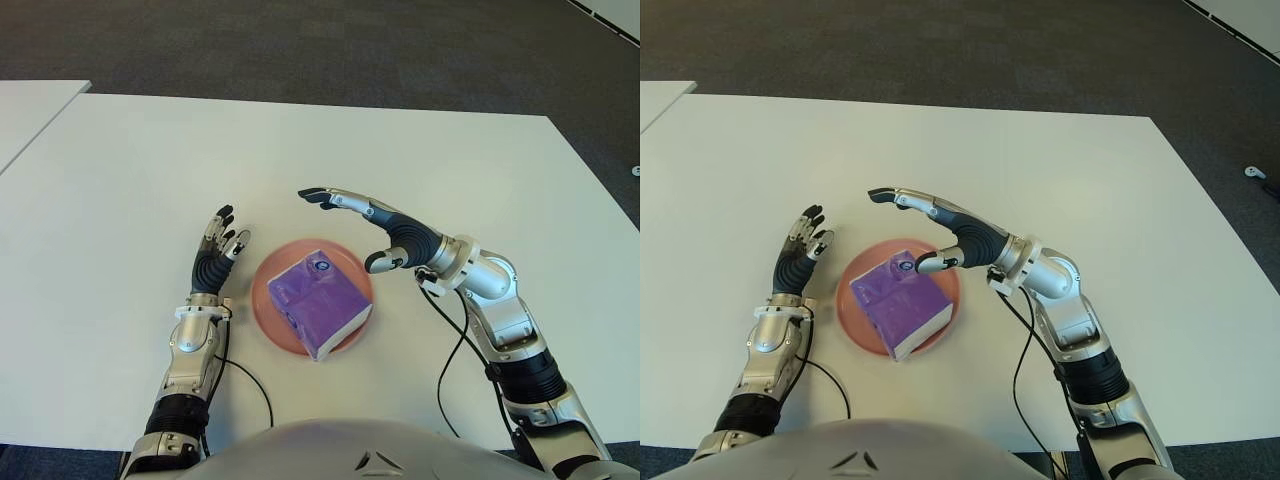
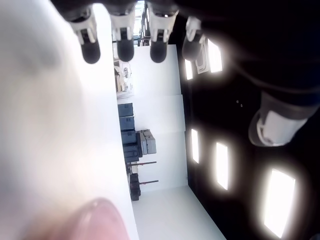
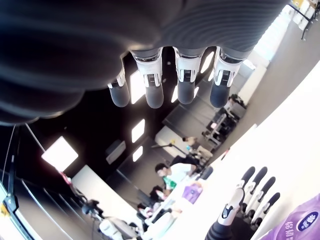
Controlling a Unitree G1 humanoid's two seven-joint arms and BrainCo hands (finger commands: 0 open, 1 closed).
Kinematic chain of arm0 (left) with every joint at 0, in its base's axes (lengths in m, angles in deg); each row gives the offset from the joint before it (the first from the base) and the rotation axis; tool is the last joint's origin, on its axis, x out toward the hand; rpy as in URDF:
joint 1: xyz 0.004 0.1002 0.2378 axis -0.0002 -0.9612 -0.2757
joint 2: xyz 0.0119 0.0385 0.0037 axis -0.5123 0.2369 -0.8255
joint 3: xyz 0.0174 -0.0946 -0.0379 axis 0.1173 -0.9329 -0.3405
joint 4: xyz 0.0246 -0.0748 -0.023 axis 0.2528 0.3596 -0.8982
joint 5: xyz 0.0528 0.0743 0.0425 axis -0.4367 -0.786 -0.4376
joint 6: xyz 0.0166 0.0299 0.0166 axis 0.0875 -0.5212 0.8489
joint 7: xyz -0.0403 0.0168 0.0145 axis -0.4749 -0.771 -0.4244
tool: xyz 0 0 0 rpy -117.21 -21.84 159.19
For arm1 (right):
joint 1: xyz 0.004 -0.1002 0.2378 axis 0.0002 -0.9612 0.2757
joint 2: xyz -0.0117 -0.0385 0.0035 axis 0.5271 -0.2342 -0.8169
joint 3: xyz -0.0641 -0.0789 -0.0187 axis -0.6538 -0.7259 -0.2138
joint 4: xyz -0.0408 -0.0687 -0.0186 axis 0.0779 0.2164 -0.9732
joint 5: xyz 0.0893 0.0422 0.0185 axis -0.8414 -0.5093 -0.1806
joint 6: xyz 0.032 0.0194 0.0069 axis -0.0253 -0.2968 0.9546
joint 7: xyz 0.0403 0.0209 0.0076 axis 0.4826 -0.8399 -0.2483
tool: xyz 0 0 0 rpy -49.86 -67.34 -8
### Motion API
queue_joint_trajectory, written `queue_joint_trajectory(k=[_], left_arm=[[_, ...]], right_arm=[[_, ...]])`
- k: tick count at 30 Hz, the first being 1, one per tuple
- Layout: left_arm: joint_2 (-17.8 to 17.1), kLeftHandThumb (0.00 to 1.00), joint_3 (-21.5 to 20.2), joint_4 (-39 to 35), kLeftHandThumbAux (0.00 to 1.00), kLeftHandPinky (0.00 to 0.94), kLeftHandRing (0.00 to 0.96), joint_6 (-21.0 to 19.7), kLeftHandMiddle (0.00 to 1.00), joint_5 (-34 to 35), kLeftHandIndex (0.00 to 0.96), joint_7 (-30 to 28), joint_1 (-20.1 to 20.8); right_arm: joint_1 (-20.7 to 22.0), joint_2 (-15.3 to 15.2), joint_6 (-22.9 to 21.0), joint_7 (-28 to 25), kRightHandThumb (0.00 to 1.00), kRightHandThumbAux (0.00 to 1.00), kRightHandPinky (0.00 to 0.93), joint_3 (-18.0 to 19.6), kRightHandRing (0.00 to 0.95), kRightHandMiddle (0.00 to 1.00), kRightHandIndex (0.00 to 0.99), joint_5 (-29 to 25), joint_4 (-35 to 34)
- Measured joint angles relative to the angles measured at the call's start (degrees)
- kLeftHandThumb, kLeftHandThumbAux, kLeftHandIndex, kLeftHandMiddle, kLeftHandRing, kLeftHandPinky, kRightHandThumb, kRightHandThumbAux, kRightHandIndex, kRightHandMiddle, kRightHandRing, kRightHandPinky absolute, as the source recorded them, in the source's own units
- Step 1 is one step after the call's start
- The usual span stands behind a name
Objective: Put the tissue paper into the plate.
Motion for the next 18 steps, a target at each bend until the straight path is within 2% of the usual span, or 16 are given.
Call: queue_joint_trajectory(k=[18], left_arm=[[0.0,0.000,-0.1,0.4,0.460,0.000,0.000,1.4,0.000,0.0,0.000,0.0,0.3]], right_arm=[[0.0,0.2,0.0,-0.3,0.140,0.191,0.000,0.2,0.000,0.000,0.000,0.2,0.4]])
